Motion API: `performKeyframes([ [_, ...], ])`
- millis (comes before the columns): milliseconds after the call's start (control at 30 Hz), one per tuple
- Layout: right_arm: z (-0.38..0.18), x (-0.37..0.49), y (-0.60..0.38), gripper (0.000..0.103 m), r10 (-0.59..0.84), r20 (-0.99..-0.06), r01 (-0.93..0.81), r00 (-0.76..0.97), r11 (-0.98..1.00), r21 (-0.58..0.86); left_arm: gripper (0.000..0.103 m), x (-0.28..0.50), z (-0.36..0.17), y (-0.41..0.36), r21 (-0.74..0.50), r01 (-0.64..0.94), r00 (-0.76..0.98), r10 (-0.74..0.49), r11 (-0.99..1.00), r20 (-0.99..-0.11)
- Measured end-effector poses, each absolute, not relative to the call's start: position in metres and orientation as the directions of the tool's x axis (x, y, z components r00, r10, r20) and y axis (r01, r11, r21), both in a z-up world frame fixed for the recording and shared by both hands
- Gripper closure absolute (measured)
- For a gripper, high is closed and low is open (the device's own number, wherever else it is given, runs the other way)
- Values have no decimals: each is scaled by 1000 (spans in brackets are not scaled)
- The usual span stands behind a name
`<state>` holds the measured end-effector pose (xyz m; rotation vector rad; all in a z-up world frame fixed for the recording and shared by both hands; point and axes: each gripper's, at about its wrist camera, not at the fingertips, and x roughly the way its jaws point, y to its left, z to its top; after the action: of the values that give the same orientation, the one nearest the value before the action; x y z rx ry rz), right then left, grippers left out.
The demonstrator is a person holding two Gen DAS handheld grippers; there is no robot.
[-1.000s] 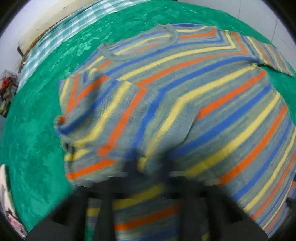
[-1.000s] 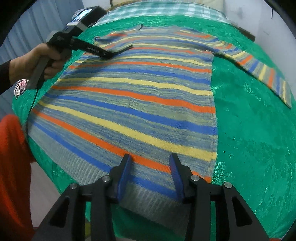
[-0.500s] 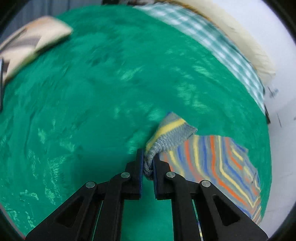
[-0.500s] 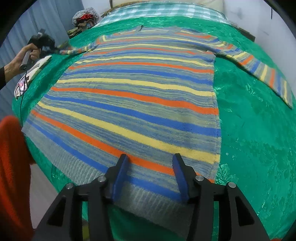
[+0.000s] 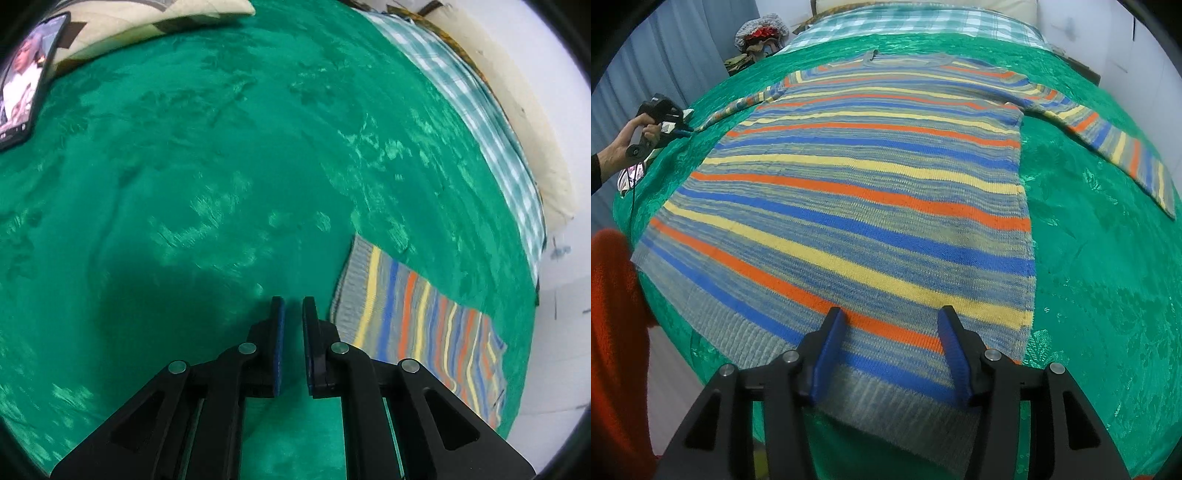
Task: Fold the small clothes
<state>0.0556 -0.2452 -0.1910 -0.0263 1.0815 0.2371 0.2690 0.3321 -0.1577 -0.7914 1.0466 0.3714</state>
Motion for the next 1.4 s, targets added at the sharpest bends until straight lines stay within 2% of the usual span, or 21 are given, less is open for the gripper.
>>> performKeyframes([
  [67, -191, 56, -245, 49, 180, -876, -203, 447, 974, 96, 79, 268, -156, 328, -409, -567, 475, -122, 715, -871],
  [133, -191, 57, -245, 49, 179, -876, -204, 447, 974, 94, 40, 269, -154, 314, -411, -491, 482, -153, 768, -863],
  [200, -192, 57, -243, 48, 174, -877, -205, 449, 975, 88, 21, 274, -153, 297, -402, -431, 488, -166, 808, -857],
  [267, -192, 57, -242, 47, 168, -877, -207, 451, 975, 81, 22, 286, -160, 282, -379, -403, 470, -167, 833, -867],
  [300, -192, 58, -242, 46, 166, -877, -209, 451, 975, 77, 48, 290, -166, 275, -346, -407, 447, -146, 845, -883],
  [333, -192, 58, -241, 46, 163, -877, -211, 452, 975, 73, 102, 293, -171, 270, -308, -412, 423, -120, 858, -898],
  [367, -192, 58, -241, 46, 161, -877, -212, 453, 975, 69, 99, 296, -173, 268, -296, -412, 410, -115, 862, -905],
  [467, -192, 57, -240, 46, 157, -877, -213, 453, 975, 65, 100, 294, -164, 274, -196, -475, 414, 21, 858, -910],
  [700, -193, 57, -240, 46, 151, -877, -215, 456, 975, 56, 100, 295, -175, 277, -117, -499, 366, 86, 859, -927],
  [800, -193, 57, -241, 46, 150, -876, -217, 458, 975, 53, 94, 299, -176, 278, -123, -518, 361, 85, 847, -929],
  [867, -192, 57, -241, 46, 152, -876, -215, 457, 975, 56, 78, 298, -170, 276, -144, -513, 372, 68, 846, -926],
  [900, -192, 57, -241, 45, 154, -877, -215, 455, 975, 59, 57, 290, -163, 275, -142, -510, 373, 70, 848, -925],
  [933, -190, 57, -242, 42, 157, -878, -216, 451, 974, 64, 41, 283, -156, 273, -122, -511, 375, 92, 851, -923],
  [967, -187, 57, -243, 38, 166, -881, -217, 442, 973, 75, 38, 269, -144, 268, -98, -502, 394, 126, 859, -911],
  [1100, -163, 48, -255, 36, 158, -868, -173, 471, 981, 85, 34, 217, -108, 224, -73, -361, 464, 111, 930, -879],
  [1200, -150, 43, -259, 34, 112, -868, -154, 484, 987, 42, 23, 160, -92, 162, -64, -170, 507, 31, 983, -861],
  [1333, -150, 45, -254, 34, 70, -873, -145, 484, 989, -1, 19, 94, -112, 63, -130, 97, 463, -160, 987, -872],
  [1400, -161, 46, -253, 34, 84, -887, -134, 454, 991, 25, 19, 74, -139, 25, -126, 180, 405, -190, 976, -895],
])
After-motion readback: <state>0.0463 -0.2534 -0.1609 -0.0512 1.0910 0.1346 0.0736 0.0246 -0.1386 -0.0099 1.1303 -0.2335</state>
